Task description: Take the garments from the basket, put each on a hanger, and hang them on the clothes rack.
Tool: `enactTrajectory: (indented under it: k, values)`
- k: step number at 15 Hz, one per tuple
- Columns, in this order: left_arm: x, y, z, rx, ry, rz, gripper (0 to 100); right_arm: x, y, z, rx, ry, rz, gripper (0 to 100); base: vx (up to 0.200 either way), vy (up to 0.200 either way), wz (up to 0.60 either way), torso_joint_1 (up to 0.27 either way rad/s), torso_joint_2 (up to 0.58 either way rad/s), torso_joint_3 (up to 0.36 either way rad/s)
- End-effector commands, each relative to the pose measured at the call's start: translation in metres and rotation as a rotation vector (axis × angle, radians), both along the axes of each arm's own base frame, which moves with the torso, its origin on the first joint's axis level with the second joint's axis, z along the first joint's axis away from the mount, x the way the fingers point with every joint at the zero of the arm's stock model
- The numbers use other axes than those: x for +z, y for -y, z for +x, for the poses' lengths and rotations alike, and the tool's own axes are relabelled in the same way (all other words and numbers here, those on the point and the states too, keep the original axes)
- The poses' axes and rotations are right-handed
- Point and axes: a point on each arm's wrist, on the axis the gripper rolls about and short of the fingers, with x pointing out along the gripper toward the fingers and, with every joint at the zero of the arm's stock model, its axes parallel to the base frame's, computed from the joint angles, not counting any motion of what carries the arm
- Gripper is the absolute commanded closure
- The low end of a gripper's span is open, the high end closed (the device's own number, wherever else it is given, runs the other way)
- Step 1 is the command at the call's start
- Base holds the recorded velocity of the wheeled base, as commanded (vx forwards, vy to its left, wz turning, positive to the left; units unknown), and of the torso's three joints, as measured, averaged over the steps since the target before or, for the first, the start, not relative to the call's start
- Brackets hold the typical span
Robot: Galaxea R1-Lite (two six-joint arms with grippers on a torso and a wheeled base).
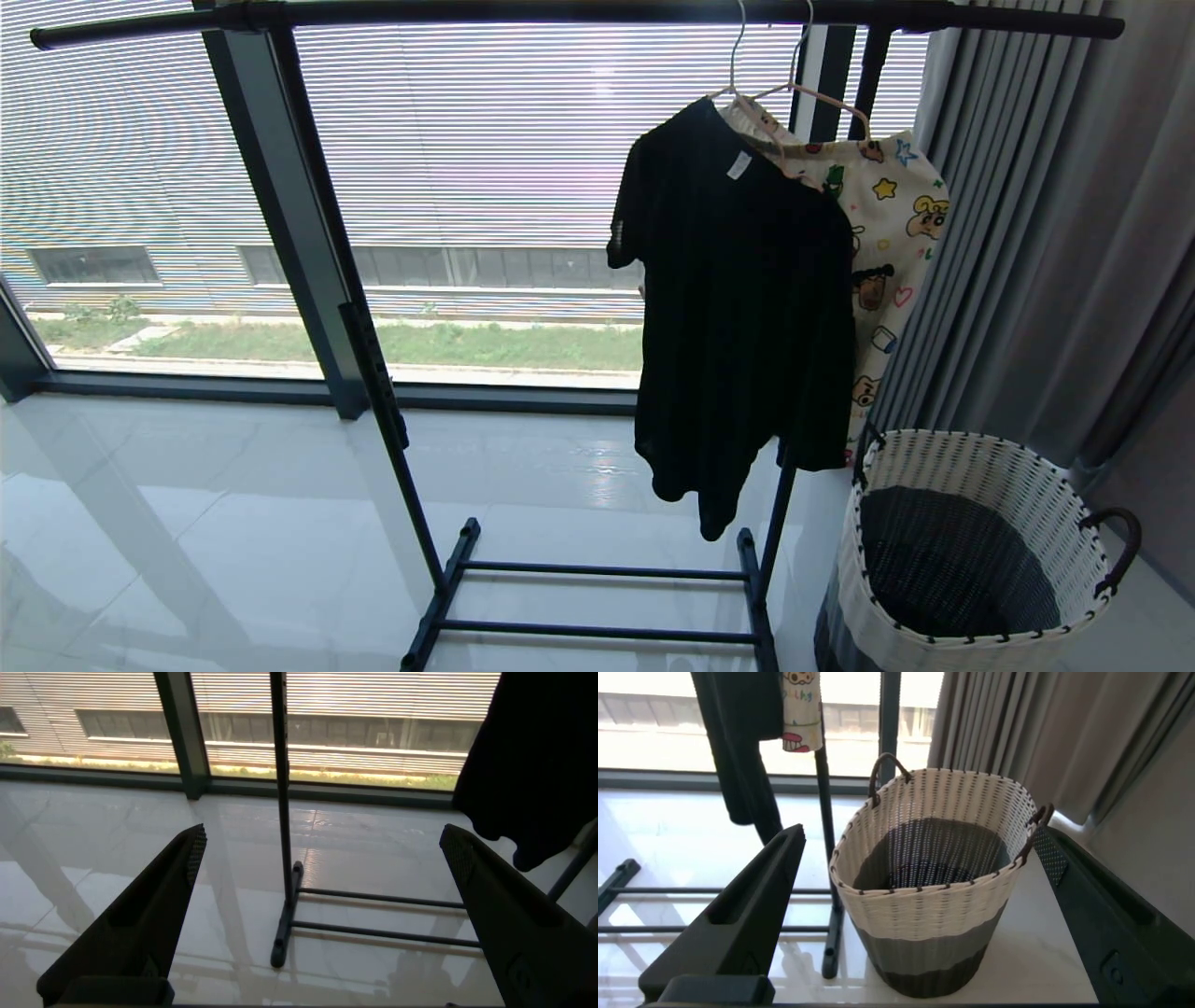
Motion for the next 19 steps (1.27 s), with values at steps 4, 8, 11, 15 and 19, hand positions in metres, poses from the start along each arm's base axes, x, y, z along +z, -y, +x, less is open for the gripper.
enactTrajectory:
  k: [4,8,11,15,19]
  values:
    - [-0.0001,0.0,0.0,0.0,0.0,0.0,0,0.0001,0.0,0.0001,-0.001,-0.001,-0.004,0,0.0,0.0,0.0,0.0,0.0,0.0]
    - [-0.0001,0.0,0.0,0.002,0.0,0.0,0,0.0001,0.0,0.0001,-0.001,-0.001,-0.002,0,0.0,0.0,0.0,0.0,0.0,0.0]
    - [-0.0001,0.0,0.0,0.0,0.0,0.0,0,0.0001,0.0,0.0001,-0.001,-0.001,-0.002,0,0.0,0.0,0.0,0.0,0.0,0.0]
    - [-0.0001,0.0,0.0,0.0,0.0,0.0,0,-0.0001,0.0,0.0001,-0.001,-0.002,-0.004,0,0.0,0.0,0.0,0.0,0.0,0.0]
    - [-0.0001,0.0,0.0,0.0,0.0,0.0,0,-0.0001,0.0,0.0001,-0.001,-0.002,-0.005,0,0.0,0.0,0.0,0.0,0.0,0.0]
